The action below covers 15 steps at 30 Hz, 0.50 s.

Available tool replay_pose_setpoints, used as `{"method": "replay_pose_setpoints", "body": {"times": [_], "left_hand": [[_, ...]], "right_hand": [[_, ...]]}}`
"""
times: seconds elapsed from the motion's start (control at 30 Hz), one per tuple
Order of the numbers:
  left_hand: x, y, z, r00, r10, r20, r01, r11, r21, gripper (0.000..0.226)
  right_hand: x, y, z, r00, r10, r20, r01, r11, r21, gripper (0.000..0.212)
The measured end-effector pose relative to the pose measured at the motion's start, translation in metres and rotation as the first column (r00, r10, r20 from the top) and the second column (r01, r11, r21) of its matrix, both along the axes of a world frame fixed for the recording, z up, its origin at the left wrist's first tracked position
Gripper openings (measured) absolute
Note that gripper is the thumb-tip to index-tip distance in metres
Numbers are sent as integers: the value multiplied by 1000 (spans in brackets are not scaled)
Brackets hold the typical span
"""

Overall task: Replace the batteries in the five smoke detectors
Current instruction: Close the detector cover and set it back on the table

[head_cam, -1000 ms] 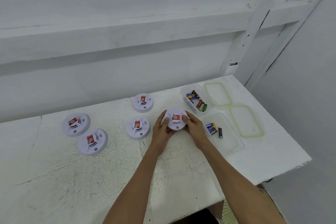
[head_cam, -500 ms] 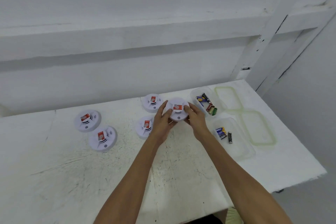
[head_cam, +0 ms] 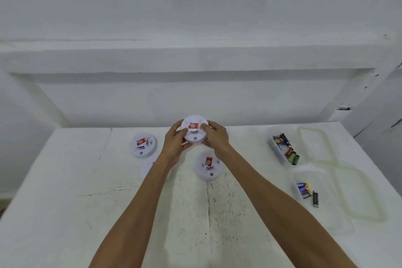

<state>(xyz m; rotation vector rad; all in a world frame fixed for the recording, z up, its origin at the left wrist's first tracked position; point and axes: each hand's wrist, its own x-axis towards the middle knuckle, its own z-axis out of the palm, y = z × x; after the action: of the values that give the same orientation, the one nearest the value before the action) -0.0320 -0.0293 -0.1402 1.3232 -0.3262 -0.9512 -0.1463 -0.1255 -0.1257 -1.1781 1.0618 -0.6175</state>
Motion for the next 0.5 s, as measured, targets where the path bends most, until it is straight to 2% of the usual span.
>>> {"method": "replay_pose_setpoints", "body": {"times": [0.1, 0.17, 0.27, 0.37, 0.5], "left_hand": [[17, 8, -5, 996, 89, -21, -87, 993, 84, 33], [26, 11, -13, 992, 129, -11, -126, 981, 146, 31], [37, 13, -23, 989, 116, 88, -133, 965, 225, 27], [40, 17, -25, 974, 42, 224, -111, 946, 305, 21], [38, 19, -26, 951, -18, 310, -94, 934, 344, 14]], "right_hand": [[21, 5, -4, 997, 41, -62, -42, 999, -11, 34], [33, 8, -12, 994, 49, -95, -45, 998, 42, 34], [48, 12, -24, 988, 29, -149, -15, 995, 95, 32], [57, 16, -37, 967, 50, -249, -45, 999, 25, 22], [61, 18, -47, 916, 103, -387, -161, 979, -121, 40]]}}
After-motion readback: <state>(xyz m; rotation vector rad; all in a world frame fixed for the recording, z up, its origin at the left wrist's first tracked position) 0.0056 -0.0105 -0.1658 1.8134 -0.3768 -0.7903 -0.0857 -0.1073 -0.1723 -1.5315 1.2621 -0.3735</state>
